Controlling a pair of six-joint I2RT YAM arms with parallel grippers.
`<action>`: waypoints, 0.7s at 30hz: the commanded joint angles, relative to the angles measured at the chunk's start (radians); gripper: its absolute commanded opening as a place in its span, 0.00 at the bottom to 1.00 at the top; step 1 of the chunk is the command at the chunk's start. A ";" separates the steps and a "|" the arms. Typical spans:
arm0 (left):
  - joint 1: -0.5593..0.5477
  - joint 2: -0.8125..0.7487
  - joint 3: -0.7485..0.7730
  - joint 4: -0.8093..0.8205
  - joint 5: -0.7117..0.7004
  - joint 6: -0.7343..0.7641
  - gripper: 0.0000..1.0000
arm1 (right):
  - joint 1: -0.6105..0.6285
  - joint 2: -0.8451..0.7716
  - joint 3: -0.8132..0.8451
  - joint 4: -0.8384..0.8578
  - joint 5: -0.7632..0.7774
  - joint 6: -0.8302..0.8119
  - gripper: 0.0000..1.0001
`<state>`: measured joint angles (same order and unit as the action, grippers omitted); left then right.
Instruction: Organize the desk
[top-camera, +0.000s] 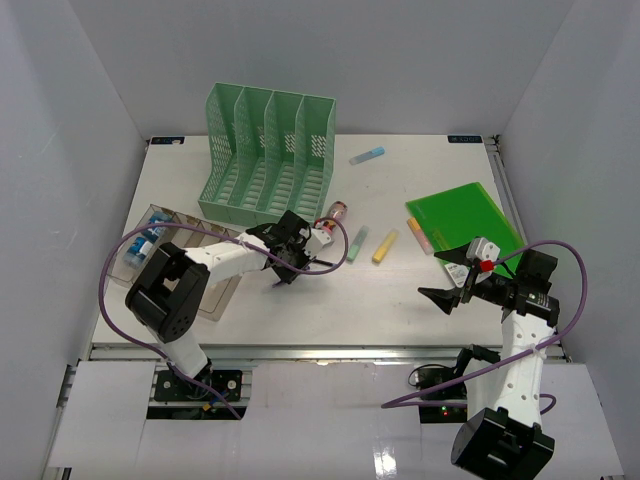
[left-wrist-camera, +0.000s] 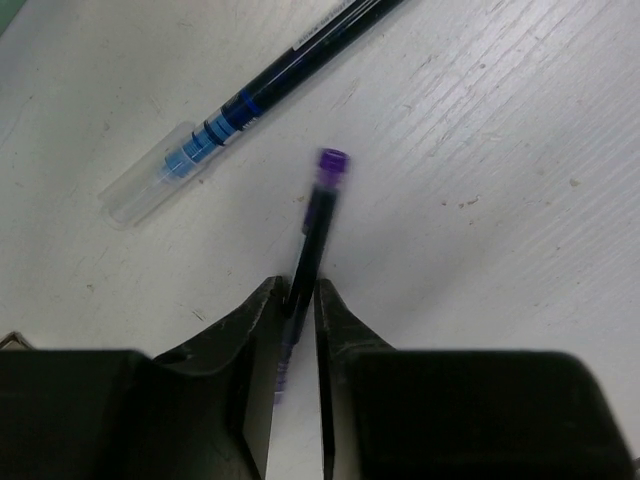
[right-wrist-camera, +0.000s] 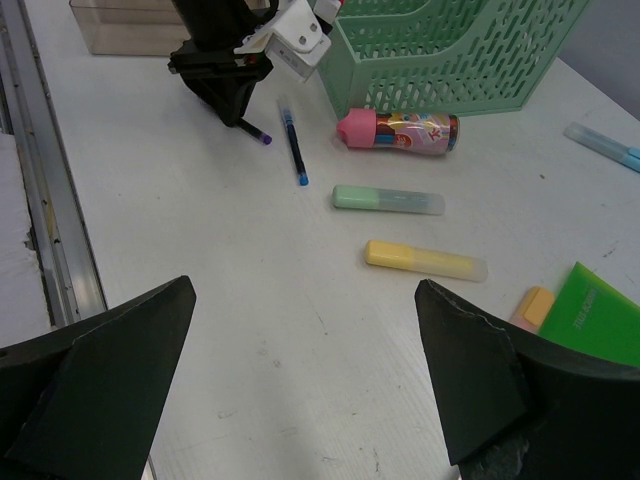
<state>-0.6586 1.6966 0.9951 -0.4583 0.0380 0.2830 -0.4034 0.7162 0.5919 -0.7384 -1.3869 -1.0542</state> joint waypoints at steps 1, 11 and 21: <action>-0.001 -0.032 -0.033 -0.017 -0.023 -0.047 0.13 | 0.003 -0.003 0.013 -0.004 -0.014 0.002 0.98; 0.018 -0.269 -0.049 -0.109 -0.119 -0.124 0.00 | 0.003 -0.002 0.011 -0.004 -0.019 0.006 0.98; 0.313 -0.604 -0.106 0.013 -0.220 0.067 0.00 | 0.003 0.003 0.011 0.005 -0.028 0.022 0.98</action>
<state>-0.4927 1.2247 0.9215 -0.5378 -0.1403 0.2175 -0.4034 0.7155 0.5919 -0.7381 -1.3876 -1.0472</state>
